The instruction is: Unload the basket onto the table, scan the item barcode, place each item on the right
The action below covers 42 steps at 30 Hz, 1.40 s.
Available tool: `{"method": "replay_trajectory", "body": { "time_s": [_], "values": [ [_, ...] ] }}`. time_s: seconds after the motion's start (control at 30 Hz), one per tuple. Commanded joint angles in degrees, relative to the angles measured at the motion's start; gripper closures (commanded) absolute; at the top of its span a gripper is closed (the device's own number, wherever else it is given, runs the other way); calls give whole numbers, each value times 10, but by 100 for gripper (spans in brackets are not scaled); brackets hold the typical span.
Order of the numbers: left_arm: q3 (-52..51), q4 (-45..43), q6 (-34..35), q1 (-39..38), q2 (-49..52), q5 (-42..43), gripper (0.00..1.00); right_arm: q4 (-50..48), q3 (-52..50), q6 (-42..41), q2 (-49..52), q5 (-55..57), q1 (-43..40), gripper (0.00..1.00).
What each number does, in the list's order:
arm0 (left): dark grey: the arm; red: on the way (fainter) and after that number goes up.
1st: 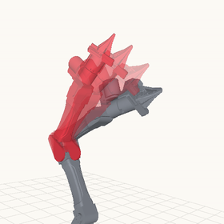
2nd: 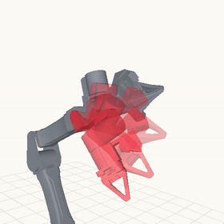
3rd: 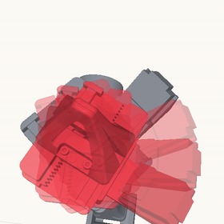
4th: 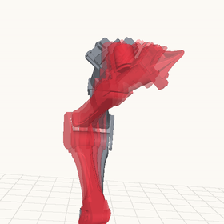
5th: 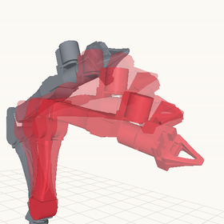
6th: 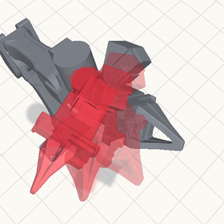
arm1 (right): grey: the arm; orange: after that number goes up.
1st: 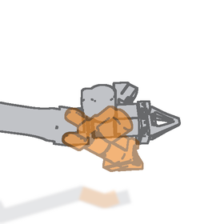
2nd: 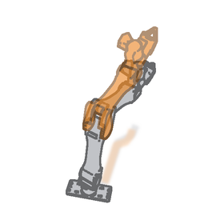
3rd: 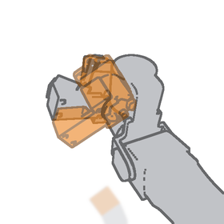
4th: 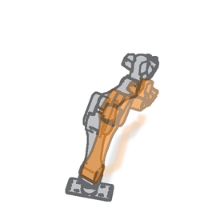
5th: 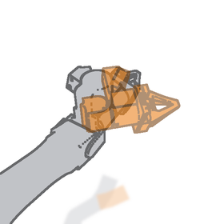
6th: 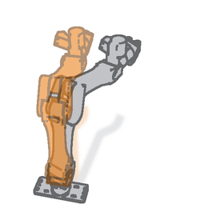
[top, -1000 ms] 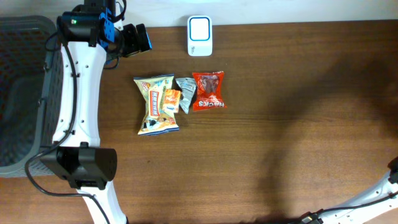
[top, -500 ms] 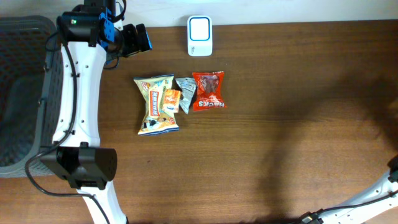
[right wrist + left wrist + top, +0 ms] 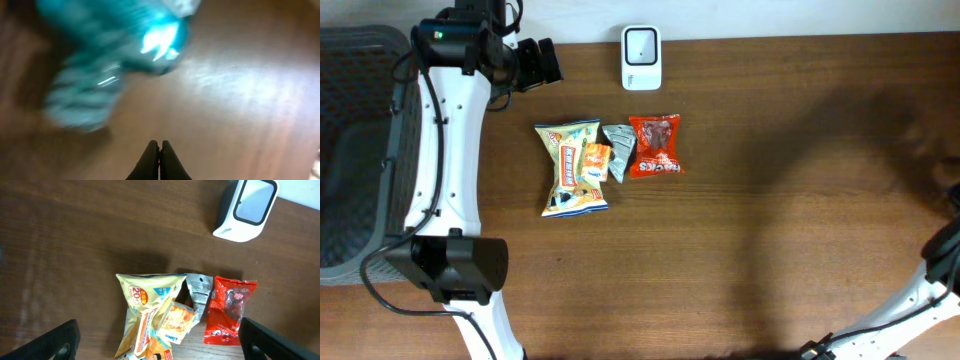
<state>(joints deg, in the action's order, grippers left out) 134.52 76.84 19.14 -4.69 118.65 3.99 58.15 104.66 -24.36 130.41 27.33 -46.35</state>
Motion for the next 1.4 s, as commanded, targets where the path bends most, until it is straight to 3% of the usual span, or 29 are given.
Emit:
{"method": "replay_trajectory", "body": {
  "time_s": [0.0, 0.2, 0.4, 0.57, 0.63, 0.77, 0.87, 1.1, 1.27, 1.37],
  "values": [
    [0, -1, 4, 4, -5, -6, 1, -2, 13, -28, -23, 20, -51, 96],
    [0, -1, 4, 4, -5, -6, 1, -73, 13, -12, -10, 14, -86, 96],
    [0, -1, 4, 4, -5, -6, 1, -194, 13, 87, 26, 14, -85, 96],
    [0, -1, 4, 4, -5, -6, 1, -225, 13, 121, 59, 16, -85, 92],
    [0, -1, 4, 4, -5, -6, 1, -240, 13, 121, 65, 16, -84, 96],
    [0, -1, 4, 4, -5, -6, 1, -269, 13, 123, 70, -38, -84, 96],
    [0, -1, 4, 4, -5, -6, 1, -303, 13, 196, 70, -163, -77, 96],
    [0, -1, 4, 4, -5, -6, 1, -322, 13, 190, 70, -164, -23, 95],
    [0, -1, 4, 4, -5, -6, 1, -285, 24, 190, 17, -100, 16, 87],
    [0, -1, 4, 3, -5, -6, 1, -256, 30, 186, -43, -105, 37, 76]
  ]
}}
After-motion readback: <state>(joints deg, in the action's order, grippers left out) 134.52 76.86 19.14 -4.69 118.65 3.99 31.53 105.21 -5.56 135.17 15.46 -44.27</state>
